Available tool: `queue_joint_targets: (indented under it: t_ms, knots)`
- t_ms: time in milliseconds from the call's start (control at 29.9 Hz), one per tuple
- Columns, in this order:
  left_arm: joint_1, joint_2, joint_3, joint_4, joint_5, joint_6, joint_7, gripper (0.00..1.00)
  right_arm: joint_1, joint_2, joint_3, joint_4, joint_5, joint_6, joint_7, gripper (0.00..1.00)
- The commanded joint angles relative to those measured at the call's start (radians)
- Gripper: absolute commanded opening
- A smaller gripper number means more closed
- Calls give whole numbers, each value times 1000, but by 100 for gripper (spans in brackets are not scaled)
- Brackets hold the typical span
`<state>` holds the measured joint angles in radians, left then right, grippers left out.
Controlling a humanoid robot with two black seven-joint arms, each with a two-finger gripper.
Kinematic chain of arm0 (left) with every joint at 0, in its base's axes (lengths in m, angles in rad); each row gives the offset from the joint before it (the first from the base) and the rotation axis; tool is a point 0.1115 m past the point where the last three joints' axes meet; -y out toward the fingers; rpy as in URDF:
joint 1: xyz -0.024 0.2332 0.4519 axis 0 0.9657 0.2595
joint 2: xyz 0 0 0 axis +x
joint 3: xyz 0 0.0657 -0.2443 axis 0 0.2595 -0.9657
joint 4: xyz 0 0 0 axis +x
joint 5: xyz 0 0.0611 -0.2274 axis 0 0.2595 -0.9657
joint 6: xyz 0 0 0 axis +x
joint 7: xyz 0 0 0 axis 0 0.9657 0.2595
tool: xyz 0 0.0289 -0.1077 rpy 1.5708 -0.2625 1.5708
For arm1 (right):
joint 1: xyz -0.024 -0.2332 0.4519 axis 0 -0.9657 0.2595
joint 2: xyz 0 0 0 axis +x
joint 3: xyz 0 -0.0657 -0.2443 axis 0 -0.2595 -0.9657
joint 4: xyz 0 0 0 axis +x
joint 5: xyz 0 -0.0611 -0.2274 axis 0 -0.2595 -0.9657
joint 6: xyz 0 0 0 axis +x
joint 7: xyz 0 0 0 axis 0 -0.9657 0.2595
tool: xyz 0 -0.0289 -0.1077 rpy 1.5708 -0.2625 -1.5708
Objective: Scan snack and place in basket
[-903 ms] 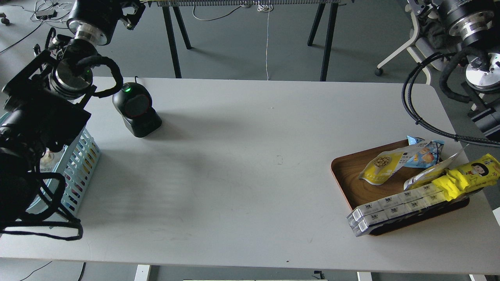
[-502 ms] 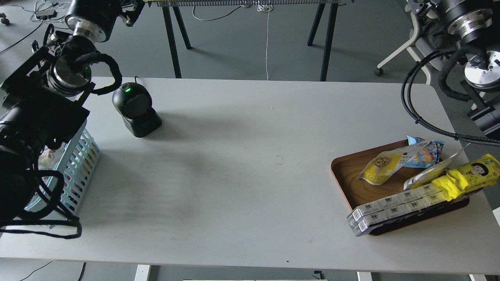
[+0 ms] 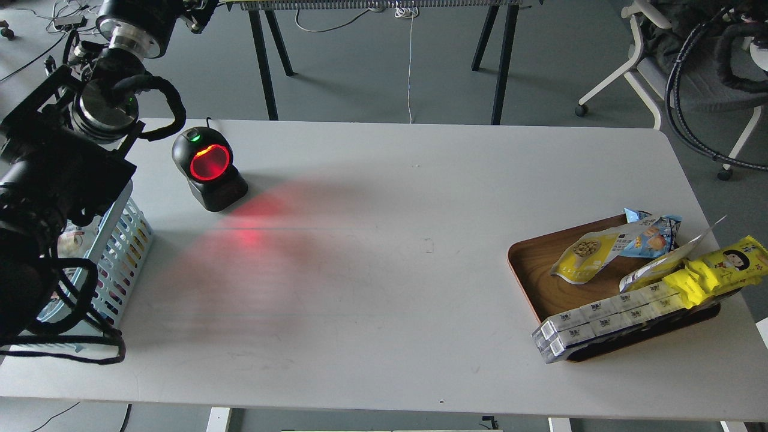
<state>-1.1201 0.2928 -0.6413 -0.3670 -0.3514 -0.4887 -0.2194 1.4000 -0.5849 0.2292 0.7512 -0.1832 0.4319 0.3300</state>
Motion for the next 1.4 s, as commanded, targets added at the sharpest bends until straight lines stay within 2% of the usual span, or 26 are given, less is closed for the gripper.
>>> queue_joint_targets:
  t_ms: [0,167,301,669,1003,1204,1371]
  knots:
    - [3,3,8,-3,0,0,0,100,63,-36,-65,106,-162,-16,9,99]
    - [9,3,11,-4,0,0,9,100,227,-41,-307,233,-327,-57,21,99]
    - [8,3,11,-6,0,0,11,100,338,-52,-474,324,-452,-96,82,99]
    - [9,3,11,-10,0,0,12,100,488,-162,-708,647,-856,-111,159,98]
    - [11,0,9,-10,0,0,11,100,537,-208,-882,818,-1136,-195,159,98]
    - [11,5,9,-10,0,0,11,100,536,-210,-1031,817,-1424,-275,159,98]
    - [14,0,11,-10,0,0,11,100,534,-220,-1097,812,-1510,-291,159,96]
